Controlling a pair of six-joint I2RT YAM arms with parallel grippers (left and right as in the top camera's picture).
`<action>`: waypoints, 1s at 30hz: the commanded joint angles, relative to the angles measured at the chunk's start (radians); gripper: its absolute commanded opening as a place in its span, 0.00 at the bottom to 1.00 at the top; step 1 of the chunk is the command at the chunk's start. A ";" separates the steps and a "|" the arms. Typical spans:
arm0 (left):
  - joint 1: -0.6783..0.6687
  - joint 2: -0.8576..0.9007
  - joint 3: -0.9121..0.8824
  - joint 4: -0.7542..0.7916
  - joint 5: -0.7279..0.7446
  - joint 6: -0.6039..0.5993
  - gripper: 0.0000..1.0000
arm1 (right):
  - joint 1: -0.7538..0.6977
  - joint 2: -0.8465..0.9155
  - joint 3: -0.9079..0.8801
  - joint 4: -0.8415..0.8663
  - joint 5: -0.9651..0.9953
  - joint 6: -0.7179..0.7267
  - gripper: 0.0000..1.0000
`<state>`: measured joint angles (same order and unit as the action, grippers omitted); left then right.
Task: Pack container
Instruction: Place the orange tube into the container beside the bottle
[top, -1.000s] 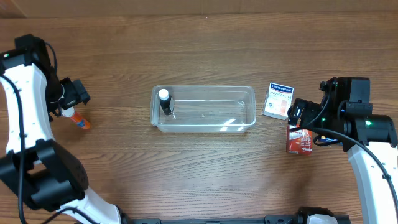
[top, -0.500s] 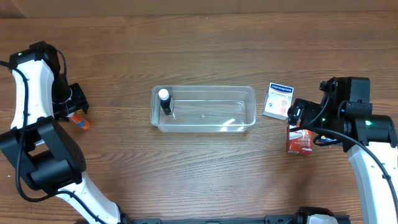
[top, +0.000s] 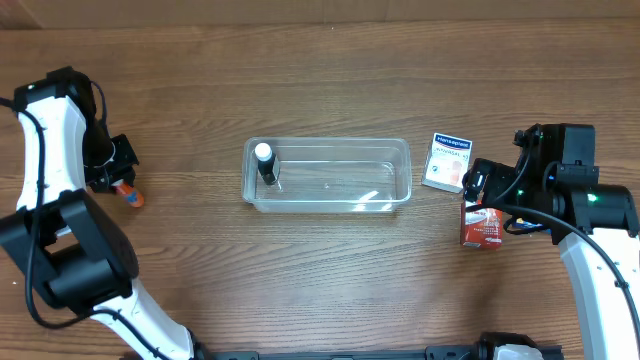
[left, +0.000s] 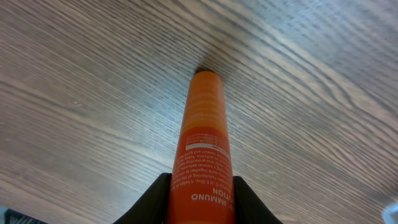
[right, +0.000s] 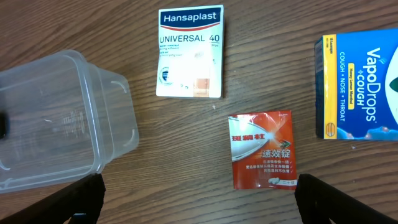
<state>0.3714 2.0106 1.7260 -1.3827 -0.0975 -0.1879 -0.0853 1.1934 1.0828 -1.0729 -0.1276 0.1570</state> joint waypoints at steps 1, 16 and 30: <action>-0.050 -0.254 0.012 -0.019 0.069 -0.012 0.04 | -0.005 -0.003 0.031 0.005 -0.008 0.004 1.00; -0.709 -0.422 -0.134 0.018 0.117 -0.261 0.04 | -0.005 -0.003 0.031 0.004 -0.009 0.004 1.00; -0.710 -0.163 -0.260 0.162 0.053 -0.256 0.06 | -0.005 -0.003 0.031 0.000 -0.009 0.004 1.00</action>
<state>-0.3336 1.7954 1.4723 -1.2316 -0.0223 -0.4286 -0.0853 1.1934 1.0828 -1.0740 -0.1276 0.1570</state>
